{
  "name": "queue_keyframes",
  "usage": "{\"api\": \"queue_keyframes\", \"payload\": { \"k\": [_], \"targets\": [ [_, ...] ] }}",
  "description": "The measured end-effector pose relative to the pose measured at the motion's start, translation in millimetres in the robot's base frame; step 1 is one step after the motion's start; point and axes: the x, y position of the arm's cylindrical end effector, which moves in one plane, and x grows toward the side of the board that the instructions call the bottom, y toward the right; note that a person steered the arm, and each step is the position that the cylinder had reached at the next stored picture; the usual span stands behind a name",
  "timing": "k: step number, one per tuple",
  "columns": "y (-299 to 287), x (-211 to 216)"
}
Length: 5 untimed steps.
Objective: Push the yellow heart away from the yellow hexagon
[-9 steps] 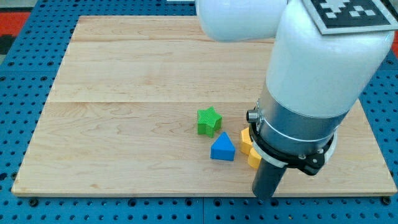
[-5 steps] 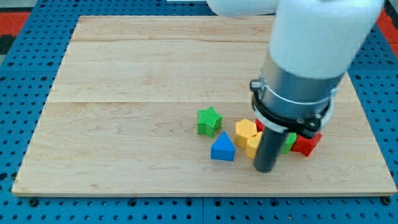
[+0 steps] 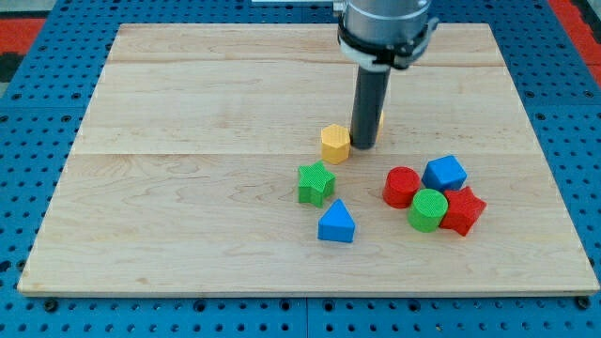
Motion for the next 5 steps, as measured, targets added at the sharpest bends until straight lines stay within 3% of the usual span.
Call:
{"api": "queue_keyframes", "payload": {
  "k": [1, 5],
  "targets": [
    [-2.7, -22.2],
    [-31.4, -6.4]
  ]
}}
